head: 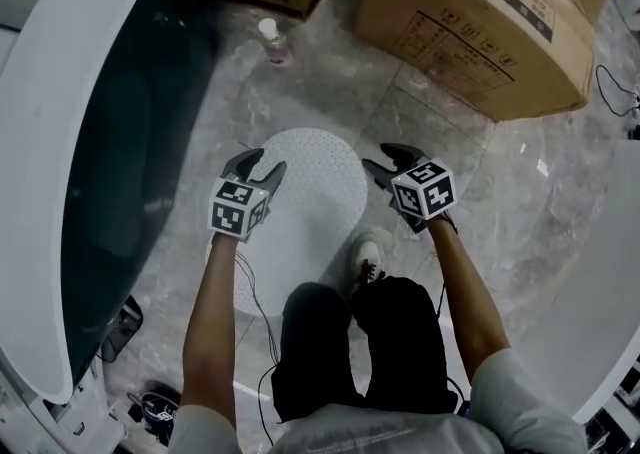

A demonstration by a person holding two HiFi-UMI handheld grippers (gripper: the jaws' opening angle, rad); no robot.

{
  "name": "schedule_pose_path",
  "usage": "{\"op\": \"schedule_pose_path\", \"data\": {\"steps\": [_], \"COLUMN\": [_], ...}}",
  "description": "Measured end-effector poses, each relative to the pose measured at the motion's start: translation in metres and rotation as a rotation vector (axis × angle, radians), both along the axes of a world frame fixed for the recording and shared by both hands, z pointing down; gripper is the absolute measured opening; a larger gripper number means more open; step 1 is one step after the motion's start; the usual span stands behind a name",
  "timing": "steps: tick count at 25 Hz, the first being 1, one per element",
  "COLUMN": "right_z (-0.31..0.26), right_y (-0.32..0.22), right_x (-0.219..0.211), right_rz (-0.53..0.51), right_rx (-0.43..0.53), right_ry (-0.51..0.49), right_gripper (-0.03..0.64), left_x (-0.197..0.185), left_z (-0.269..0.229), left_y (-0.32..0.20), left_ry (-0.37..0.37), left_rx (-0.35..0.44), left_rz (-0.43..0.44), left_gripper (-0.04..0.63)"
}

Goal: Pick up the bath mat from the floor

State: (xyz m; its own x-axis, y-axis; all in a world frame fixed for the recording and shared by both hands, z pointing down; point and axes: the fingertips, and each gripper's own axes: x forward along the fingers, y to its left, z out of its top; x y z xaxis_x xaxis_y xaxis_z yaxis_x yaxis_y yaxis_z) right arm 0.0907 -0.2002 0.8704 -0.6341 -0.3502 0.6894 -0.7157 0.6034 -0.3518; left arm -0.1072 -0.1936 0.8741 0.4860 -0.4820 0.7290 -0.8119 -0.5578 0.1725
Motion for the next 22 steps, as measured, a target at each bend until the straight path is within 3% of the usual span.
{"op": "schedule_pose_path", "data": {"steps": [10,18,22], "right_z": [0.135,0.204,0.228], "right_y": [-0.003,-0.009,-0.003], "right_x": [0.0,-0.012,-0.014], "right_rz": [-0.026,-0.005,-0.046], "right_rx": [-0.017,-0.009,-0.01], "right_ry": [0.002,-0.023,-0.008], "right_gripper": [0.235,0.244,0.245], "left_x": [-0.005,-0.022,-0.029], "left_z": [0.142,0.208,0.229], "left_y": [0.0,-0.019,-0.039], "left_ry": [-0.017,-0.026,-0.02], "left_rx": [-0.071,-0.096,-0.084], "left_rz": [0.039,0.094,0.108], "left_gripper": [0.279,0.337,0.347]}}
